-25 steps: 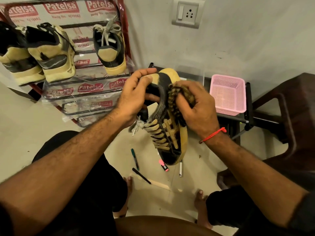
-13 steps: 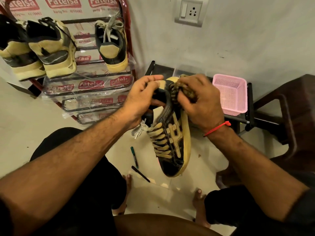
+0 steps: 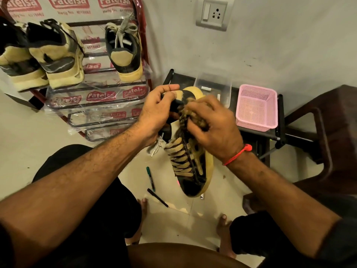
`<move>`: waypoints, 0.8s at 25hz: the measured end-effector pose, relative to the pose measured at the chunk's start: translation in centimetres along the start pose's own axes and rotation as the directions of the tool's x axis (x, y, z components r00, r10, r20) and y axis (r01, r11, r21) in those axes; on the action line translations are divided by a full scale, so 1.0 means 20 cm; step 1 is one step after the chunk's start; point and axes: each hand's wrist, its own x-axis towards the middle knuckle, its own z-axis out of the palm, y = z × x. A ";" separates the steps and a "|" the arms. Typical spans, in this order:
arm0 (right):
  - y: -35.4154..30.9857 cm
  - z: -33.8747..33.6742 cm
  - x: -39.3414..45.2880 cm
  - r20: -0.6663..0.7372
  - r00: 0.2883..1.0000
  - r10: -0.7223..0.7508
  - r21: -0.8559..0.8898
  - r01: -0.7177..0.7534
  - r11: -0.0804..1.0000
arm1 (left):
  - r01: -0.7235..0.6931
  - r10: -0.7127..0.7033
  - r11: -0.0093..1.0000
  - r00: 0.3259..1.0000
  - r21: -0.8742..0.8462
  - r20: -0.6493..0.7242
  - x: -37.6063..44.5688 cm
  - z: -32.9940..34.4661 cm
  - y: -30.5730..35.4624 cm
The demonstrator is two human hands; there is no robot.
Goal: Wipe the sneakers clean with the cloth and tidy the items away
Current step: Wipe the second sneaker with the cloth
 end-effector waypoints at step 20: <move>-0.03 -0.02 0.00 0.010 1.000 -0.023 0.180 0.021 0.984 | 0.024 -0.063 0.972 0.985 -0.236 -0.162 0.10 -0.09 0.05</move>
